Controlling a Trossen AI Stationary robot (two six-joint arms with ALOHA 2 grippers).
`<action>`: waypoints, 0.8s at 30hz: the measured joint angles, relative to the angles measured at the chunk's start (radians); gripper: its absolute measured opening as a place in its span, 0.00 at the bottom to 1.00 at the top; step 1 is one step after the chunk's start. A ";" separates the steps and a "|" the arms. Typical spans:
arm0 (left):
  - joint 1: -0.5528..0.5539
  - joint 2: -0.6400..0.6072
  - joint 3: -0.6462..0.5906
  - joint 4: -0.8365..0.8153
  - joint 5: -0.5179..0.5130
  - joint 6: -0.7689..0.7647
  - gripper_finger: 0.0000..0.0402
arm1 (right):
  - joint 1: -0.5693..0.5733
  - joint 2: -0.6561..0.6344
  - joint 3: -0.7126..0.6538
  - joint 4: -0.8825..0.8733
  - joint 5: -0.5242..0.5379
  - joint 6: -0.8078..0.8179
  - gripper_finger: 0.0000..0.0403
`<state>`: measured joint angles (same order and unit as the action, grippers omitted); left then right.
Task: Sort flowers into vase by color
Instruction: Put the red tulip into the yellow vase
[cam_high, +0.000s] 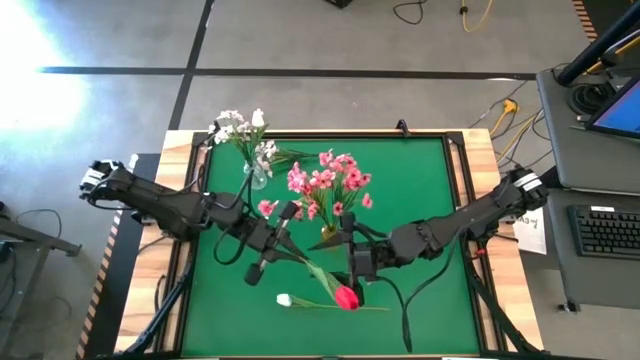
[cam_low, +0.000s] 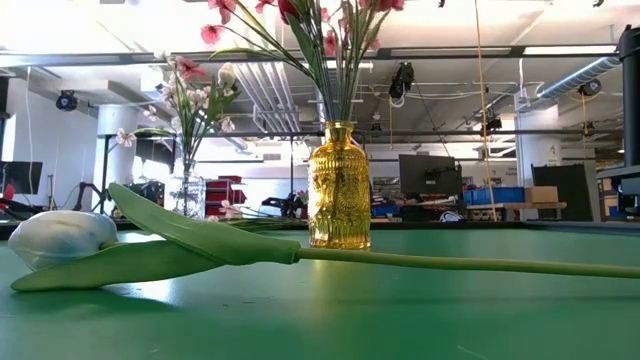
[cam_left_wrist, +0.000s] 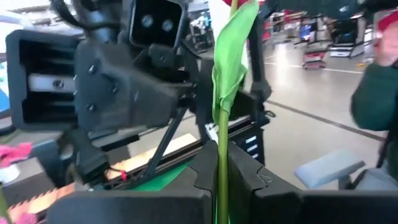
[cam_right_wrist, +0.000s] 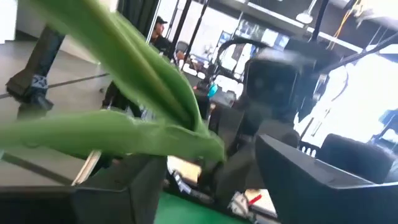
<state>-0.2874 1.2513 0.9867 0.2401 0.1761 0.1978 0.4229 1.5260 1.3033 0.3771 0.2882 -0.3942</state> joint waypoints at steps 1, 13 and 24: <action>0.000 0.004 0.000 -0.001 -0.014 0.000 0.00 | 0.000 0.004 0.000 0.018 0.000 -0.012 0.57; 0.000 0.011 0.000 0.006 -0.070 0.000 0.00 | -0.002 0.009 0.000 0.049 0.000 -0.045 0.22; 0.000 0.010 0.000 0.002 -0.135 0.000 0.05 | -0.004 0.008 0.000 0.051 0.007 -0.059 0.04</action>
<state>-0.2878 1.2617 0.9867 0.2419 0.0416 0.1980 0.4191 1.5337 1.3033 0.4281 0.2955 -0.4529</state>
